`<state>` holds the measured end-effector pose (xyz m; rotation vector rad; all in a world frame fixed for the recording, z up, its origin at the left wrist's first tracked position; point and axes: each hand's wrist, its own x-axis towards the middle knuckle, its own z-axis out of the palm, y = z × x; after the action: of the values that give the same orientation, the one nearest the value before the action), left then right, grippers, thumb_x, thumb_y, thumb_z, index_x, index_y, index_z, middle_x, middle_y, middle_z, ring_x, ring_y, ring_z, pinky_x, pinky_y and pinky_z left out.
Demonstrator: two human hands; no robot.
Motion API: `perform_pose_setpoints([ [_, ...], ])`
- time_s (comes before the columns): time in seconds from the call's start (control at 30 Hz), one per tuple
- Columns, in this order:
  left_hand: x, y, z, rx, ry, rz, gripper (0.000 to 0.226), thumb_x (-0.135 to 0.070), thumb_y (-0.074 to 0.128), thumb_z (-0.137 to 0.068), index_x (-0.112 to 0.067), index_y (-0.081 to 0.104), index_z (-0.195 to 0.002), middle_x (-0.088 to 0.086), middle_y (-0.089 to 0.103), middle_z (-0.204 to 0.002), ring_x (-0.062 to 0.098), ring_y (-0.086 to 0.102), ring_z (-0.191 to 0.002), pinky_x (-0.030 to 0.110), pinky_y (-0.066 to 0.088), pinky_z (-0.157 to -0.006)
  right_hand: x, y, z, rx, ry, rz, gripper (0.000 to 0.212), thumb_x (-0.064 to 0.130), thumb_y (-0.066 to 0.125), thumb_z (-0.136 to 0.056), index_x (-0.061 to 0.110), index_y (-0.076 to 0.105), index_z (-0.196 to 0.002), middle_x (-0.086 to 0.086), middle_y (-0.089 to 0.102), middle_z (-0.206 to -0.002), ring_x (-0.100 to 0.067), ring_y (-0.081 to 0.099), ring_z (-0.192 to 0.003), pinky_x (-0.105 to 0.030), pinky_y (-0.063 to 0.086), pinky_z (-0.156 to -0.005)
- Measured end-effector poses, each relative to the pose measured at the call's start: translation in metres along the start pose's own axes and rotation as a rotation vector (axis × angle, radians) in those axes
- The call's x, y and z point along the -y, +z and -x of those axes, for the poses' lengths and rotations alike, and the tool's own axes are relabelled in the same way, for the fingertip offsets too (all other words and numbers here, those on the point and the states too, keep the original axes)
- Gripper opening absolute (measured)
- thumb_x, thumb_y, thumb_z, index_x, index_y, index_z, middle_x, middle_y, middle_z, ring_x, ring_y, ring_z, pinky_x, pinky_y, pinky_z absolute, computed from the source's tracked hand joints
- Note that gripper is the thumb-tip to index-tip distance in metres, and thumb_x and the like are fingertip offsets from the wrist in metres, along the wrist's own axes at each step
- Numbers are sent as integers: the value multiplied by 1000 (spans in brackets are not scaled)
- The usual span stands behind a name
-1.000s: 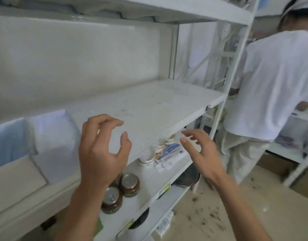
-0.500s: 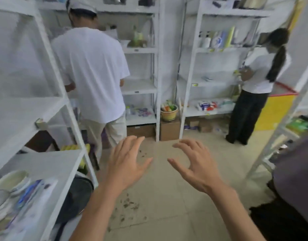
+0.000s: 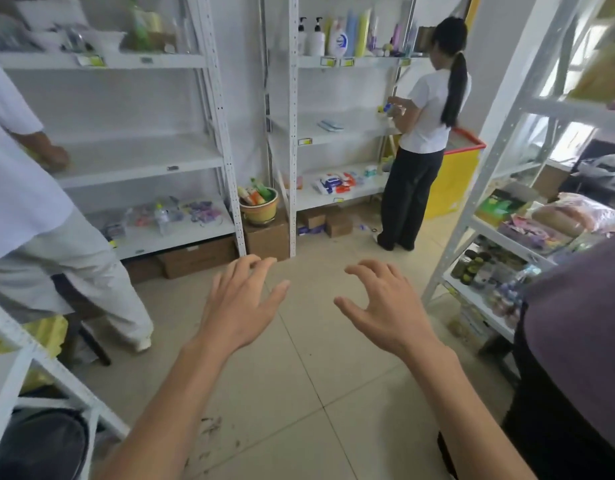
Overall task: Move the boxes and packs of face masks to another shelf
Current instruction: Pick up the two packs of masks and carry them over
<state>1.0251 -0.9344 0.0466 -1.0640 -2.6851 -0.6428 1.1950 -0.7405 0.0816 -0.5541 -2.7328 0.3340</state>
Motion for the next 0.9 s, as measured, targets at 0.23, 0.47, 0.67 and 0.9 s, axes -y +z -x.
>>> perform_pose_setpoints([
  [0.23, 53, 20, -92, 38, 49, -49, 64, -70, 26, -91, -35, 45, -141, -6, 47, -138, 18, 39, -132, 42, 34, -107, 6, 32, -104, 79, 103, 66, 62, 55, 59, -89, 28, 46, -144, 2, 46, -146, -24, 43, -133, -41, 38, -108],
  [0.47, 78, 48, -180, 110, 67, -27, 63, -63, 40, -91, -33, 40, -146, -5, 43, -144, 20, 36, -136, 45, 31, -110, -5, 60, -180, 145, 187, 90, 67, 60, 51, -93, 25, 39, -149, -2, 43, -149, -27, 41, -135, -43, 37, -108],
  [0.67, 78, 90, -261, 185, 97, 17, 60, -60, 45, -93, -33, 40, -146, -4, 45, -143, 21, 38, -136, 46, 32, -110, -37, 88, -243, 198, 260, 62, 68, 60, 48, -94, 26, 34, -151, -4, 41, -151, -28, 41, -136, -45, 37, -110],
  [0.9, 76, 148, -363, 235, 122, -13, 61, -60, 43, -95, -32, 38, -148, -3, 45, -145, 21, 38, -137, 45, 32, -110, -104, 117, -330, 248, 328, 60, 71, 59, 48, -95, 25, 29, -155, -4, 40, -154, -29, 39, -139, -46, 36, -111],
])
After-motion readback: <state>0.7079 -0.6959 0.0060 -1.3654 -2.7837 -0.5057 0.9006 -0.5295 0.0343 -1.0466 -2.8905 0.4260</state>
